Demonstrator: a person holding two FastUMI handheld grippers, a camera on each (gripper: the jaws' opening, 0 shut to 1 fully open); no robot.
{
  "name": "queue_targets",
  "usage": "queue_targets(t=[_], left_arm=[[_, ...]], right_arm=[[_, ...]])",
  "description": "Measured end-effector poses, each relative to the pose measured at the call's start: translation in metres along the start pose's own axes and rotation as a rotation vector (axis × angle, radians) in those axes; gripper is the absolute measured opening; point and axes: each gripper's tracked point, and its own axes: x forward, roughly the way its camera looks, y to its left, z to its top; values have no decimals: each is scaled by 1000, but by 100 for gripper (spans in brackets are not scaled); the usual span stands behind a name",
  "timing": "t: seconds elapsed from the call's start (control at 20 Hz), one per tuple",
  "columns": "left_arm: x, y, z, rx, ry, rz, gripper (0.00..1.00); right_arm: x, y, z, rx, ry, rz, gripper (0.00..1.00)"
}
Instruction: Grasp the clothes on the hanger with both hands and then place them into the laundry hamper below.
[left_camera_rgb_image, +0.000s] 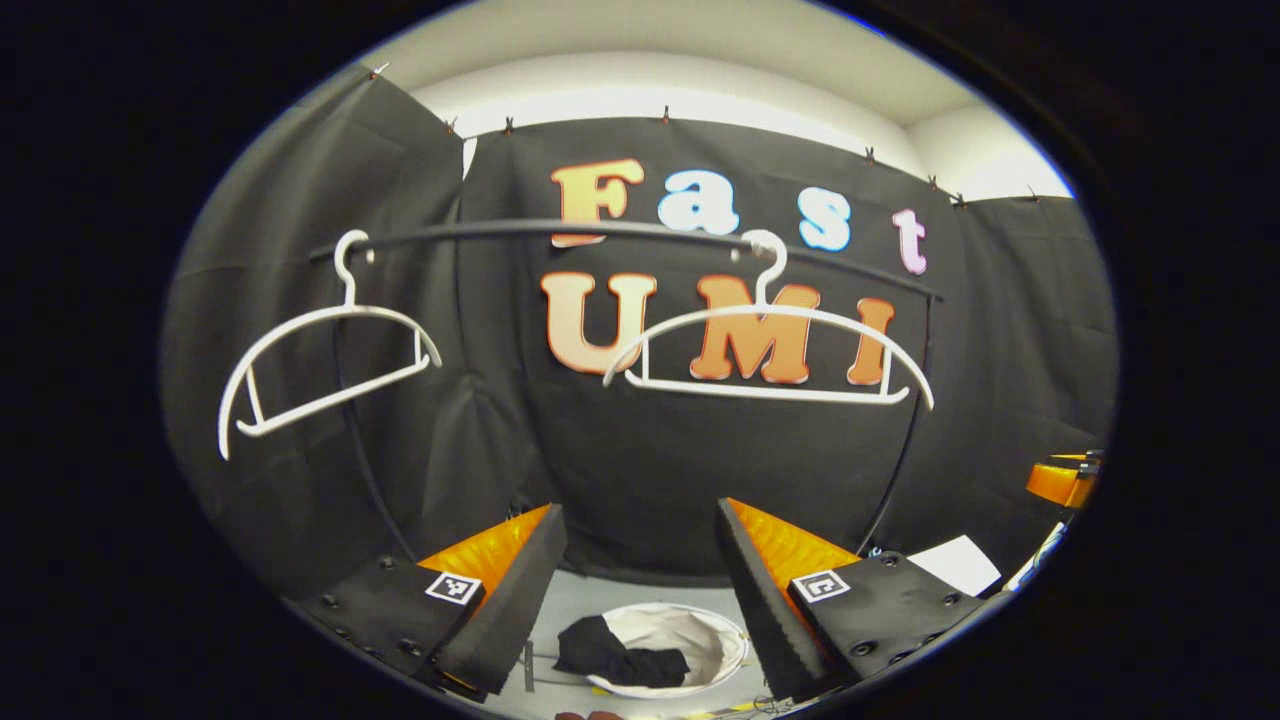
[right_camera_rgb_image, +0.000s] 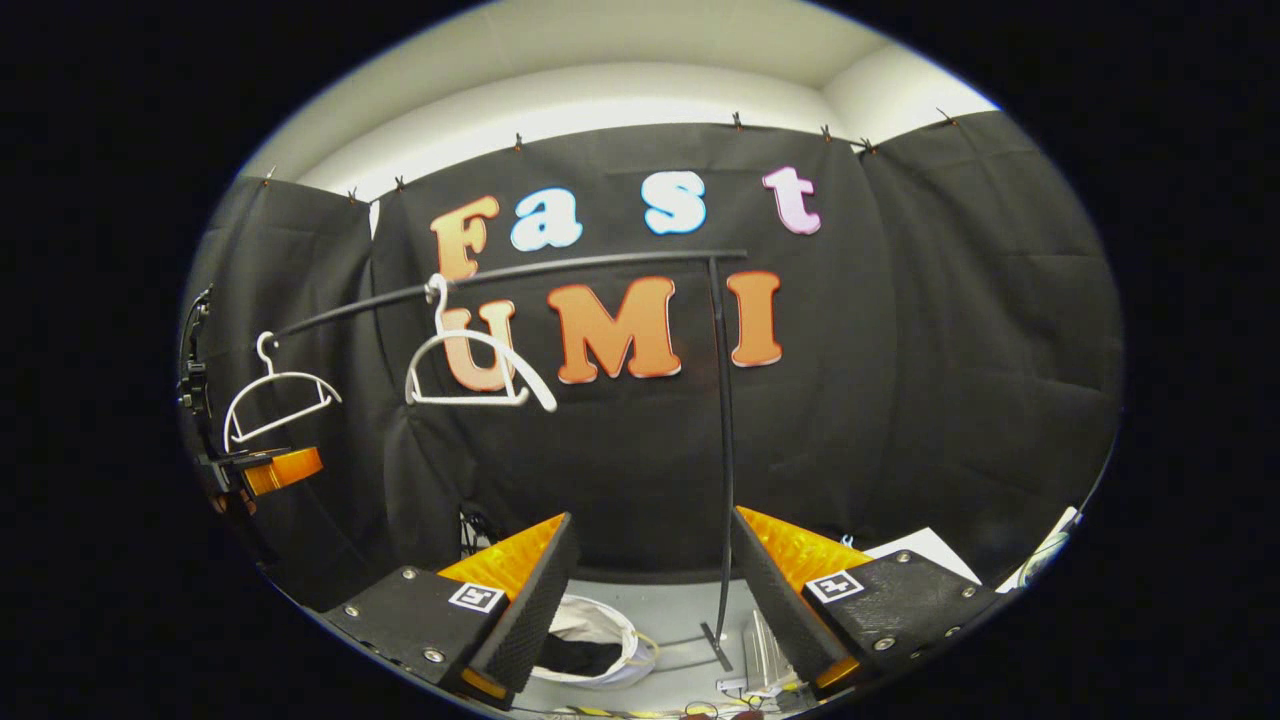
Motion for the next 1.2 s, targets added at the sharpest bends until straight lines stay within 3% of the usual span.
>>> queue_targets(t=[0.05, 0.15, 0.2, 0.25, 0.45, 0.5, 0.55, 0.6, 0.75, 0.8, 0.85, 0.95, 1.0, 1.05, 1.1, 1.2], left_arm=[[-5, 2, 10, 5, -24, 4, 94], [-16, 7, 31, 16, -73, 16, 94], [-21, 9, 38, 25, -96, 25, 94], [-26, 12, 46, 33, -120, 39, 94], [-38, 27, 69, 46, -197, 85, 94], [-37, 29, 70, 50, -205, 92, 94], [-36, 31, 71, 53, -208, 95, 94], [-33, 32, 71, 56, -208, 95, 94], [-25, 35, 70, 64, -205, 92, 94], [-21, 36, 69, 69, -204, 88, 94], [-18, 38, 70, 73, -205, 87, 94], [-10, 40, 74, 72, -209, 83, 94], [-5, 41, 74, 67, -209, 77, 94], [-1, 41, 75, 62, -209, 70, 97], [3, 43, 77, 59, -211, 68, 96], [11, 52, 80, 62, -219, 77, 94]], right_arm=[[-6, 2, 12, -8, -29, 4, 100], [-18, 5, 34, -26, -83, 18, 100], [-23, 5, 44, -32, -107, 22, 94], [-27, 5, 50, -36, -125, 24, 100], [-34, 1, 65, -53, -171, 11, 100], [-34, 1, 66, -53, -175, 3, 82], [-33, 0, 68, -55, -179, -3, 83], [-32, 1, 68, -57, -179, -6, 100], [-25, 6, 69, -48, -181, -10, 100], [-23, 8, 71, -45, -185, -11, 94], [-20, 10, 72, -41, -187, -12, 100], [-13, 15, 74, -45, -189, -17, 100], [-9, 16, 75, -48, -190, -24, 94], [-4, 18, 76, -50, -190, -30, 94], [-1, 21, 77, -51, -192, -34, 100], [6, 29, 79, -48, -198, -35, 100]])
